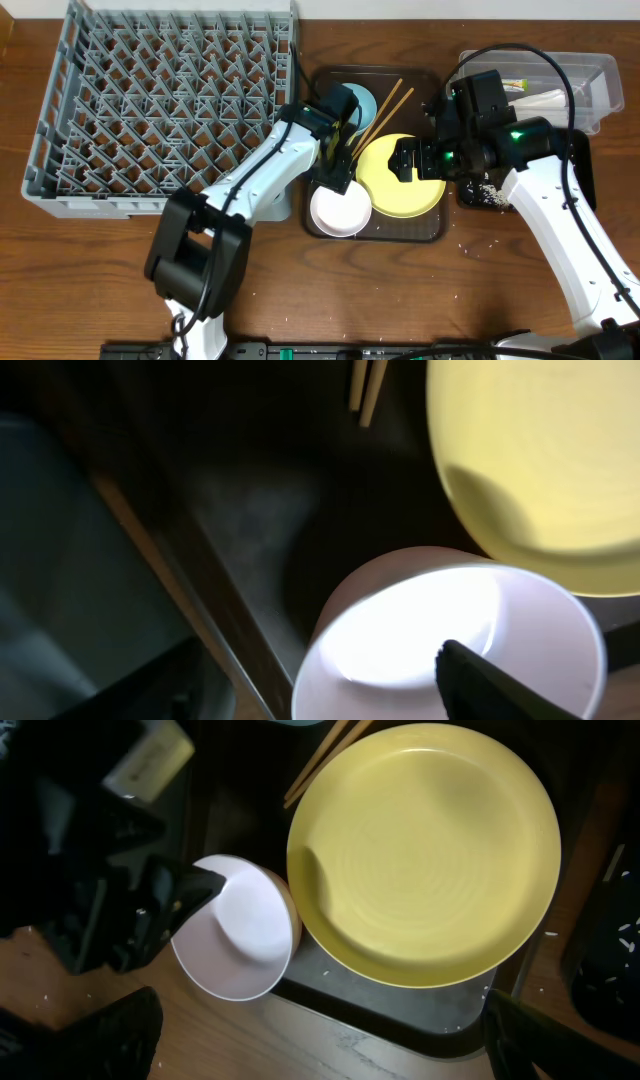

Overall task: Sort waste into correct bins and load items into the dishwasher
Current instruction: 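Lift white bowl with left gripper and carry toward rack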

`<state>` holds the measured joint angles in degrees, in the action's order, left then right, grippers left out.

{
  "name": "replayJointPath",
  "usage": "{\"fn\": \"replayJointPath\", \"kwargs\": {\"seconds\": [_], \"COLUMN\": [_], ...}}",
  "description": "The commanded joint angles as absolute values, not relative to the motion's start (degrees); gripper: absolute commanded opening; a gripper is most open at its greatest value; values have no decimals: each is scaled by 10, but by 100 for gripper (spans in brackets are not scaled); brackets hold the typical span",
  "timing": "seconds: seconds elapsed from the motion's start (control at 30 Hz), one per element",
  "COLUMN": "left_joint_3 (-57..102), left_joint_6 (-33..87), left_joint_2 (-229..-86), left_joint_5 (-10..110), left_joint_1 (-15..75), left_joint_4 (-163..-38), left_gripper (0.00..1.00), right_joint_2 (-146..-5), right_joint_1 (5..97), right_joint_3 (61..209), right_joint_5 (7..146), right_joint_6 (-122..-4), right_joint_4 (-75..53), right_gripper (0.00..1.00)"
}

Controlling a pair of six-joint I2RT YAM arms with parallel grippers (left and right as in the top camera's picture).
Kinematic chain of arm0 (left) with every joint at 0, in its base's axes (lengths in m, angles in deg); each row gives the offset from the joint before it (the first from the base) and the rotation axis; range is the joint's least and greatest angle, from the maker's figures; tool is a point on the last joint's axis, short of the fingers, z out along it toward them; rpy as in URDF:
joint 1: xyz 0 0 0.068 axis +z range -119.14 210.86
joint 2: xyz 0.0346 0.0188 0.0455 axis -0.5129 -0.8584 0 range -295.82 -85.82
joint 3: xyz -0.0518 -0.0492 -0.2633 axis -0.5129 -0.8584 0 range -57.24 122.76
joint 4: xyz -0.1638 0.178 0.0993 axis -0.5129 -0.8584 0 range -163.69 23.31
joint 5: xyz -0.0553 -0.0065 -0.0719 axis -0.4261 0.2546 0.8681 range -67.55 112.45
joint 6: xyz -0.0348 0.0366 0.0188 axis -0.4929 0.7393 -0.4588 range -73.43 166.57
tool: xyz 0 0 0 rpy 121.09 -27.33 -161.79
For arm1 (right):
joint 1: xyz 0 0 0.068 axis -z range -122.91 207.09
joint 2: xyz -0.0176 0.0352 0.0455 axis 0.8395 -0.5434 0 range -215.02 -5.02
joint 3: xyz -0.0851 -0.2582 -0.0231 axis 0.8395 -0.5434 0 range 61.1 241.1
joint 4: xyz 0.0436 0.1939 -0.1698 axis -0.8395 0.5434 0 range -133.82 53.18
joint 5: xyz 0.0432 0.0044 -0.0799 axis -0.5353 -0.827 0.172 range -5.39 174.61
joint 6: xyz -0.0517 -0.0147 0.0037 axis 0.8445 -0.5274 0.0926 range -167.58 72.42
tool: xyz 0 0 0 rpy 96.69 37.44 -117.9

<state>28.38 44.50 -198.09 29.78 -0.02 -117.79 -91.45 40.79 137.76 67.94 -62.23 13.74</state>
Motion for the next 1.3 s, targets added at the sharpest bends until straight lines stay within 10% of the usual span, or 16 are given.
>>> {"fn": "replayJointPath", "kwargs": {"seconds": [0.0, 0.77, 1.27], "left_joint_3": [279, 243, 240], "left_joint_6": [452, 420, 381], "left_joint_2": [-2010, -2016, -2001], "left_joint_5": [306, 323, 323], "left_joint_1": [2, 2, 2], "left_joint_4": [-1180, -1167, -1192], "left_gripper": [69, 50, 8], "right_joint_2": [-914, -914, -914], "right_joint_1": [412, 412, 412], "right_joint_3": [1377, 1377, 1377], "right_joint_5": [683, 683, 683], "right_joint_6": [-628, -628, -628], "right_joint_4": [136, 136, 136], "right_gripper": [99, 99, 99]}}
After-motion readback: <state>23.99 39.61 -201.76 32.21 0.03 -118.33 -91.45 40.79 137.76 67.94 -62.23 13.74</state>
